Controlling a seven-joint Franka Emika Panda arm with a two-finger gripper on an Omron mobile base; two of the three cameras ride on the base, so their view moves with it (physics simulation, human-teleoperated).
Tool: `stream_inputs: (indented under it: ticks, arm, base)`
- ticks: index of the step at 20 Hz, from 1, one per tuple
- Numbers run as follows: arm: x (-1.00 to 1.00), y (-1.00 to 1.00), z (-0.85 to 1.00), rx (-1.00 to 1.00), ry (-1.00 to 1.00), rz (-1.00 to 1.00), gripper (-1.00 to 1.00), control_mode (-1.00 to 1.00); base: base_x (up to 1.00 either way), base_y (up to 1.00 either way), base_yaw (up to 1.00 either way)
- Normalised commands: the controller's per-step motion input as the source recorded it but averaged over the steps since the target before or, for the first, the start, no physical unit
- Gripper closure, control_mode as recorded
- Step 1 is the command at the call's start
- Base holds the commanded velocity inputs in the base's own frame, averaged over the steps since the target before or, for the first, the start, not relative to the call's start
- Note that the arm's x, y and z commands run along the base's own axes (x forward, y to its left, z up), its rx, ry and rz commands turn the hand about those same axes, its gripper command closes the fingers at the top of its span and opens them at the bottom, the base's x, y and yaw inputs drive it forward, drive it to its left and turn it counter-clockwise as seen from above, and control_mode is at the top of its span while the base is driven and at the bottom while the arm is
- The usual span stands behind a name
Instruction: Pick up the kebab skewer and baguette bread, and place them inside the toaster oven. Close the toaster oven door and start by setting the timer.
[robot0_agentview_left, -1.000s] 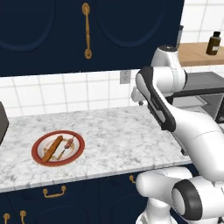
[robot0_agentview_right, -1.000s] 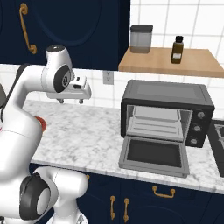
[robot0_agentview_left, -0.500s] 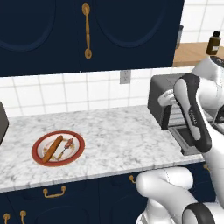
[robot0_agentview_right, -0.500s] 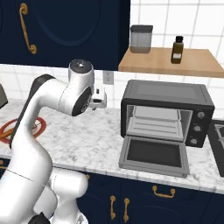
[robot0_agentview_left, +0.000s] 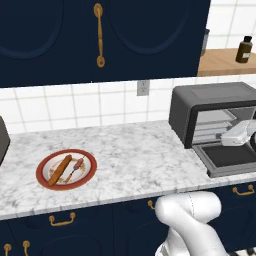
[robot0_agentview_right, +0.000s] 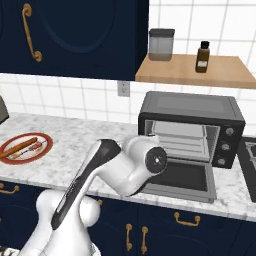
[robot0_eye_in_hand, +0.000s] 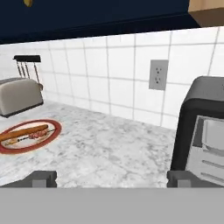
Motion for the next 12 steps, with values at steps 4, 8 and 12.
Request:
stream_inputs:
  ticks: [4, 8, 12]
  arm:
    - [0.42, -1.0, -0.44, 0.17, -0.3, 0.02, -1.0, -1.0]
    - [0.76, -0.95, -0.2, 0.16, -0.14, 0.0, -1.0, -1.0]
    - [0.9, -0.79, 0.0, 0.12, 0.0, -0.01, -1.0, -1.0]
  base:
    - [0.0, 0.0, 0.0]
    - [0.0, 0.0, 0.0]
    - [0.0, 0.0, 0.0]
